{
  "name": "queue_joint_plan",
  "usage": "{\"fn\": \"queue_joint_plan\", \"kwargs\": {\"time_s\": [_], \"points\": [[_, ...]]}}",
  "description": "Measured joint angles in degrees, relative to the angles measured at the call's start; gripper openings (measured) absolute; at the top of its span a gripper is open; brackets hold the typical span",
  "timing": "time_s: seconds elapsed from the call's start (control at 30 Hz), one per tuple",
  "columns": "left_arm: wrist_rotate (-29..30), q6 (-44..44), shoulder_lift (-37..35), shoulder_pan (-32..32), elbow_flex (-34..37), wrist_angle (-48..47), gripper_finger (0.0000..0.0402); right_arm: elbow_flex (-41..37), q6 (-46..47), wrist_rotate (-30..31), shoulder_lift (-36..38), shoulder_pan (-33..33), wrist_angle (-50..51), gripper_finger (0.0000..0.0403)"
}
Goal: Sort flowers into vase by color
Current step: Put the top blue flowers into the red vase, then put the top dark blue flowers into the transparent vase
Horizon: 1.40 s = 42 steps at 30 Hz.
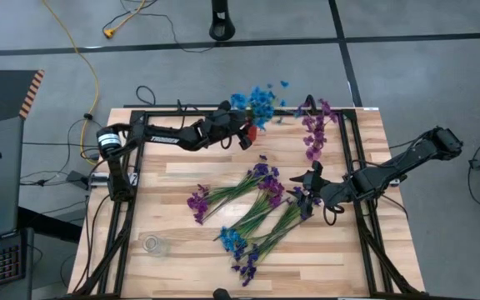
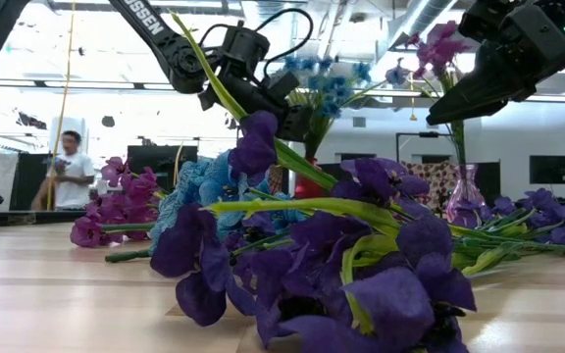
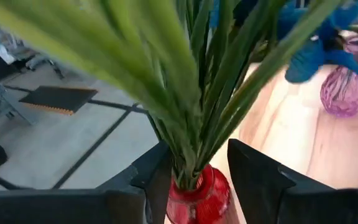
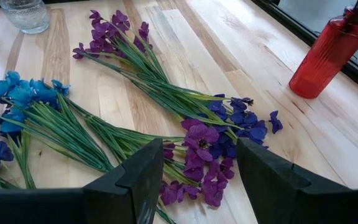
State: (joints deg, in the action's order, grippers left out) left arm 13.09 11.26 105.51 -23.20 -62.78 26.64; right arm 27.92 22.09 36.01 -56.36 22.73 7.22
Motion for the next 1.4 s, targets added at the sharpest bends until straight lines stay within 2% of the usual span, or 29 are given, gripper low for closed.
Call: {"fn": "queue_joint_plan", "kwargs": {"time_s": [0.43, 0.6, 0.87, 1.07, 1.4], "points": [[0.23, -1.0, -1.34, 0.02, -0.02, -2.65, 0.0149, 0.0, 0.0, 0.0, 0.0, -0.01, 0.0, 0.023], [4.17, -1.07, -1.37, 0.02, -0.02, -3.4, 0.0151, 0.0, 0.0, -0.01, 0.01, -0.01, 0.0, 0.023], [4.17, -4.34, -1.39, 0.02, -0.07, -4.28, 0.0198, 0.0, 0.0, -0.01, 0.01, 0.0, 0.0, 0.023], [4.38, -2.2, -1.39, 0.11, -0.07, -7.55, 0.0235, 0.0, 0.0, -0.02, 0.0, -0.01, 0.0, 0.023], [7.26, 0.52, -1.58, 0.59, -0.09, -11.17, 0.0241, 0.0, 0.0, -0.02, 0.02, 0.0, 0.0, 0.023]]}}
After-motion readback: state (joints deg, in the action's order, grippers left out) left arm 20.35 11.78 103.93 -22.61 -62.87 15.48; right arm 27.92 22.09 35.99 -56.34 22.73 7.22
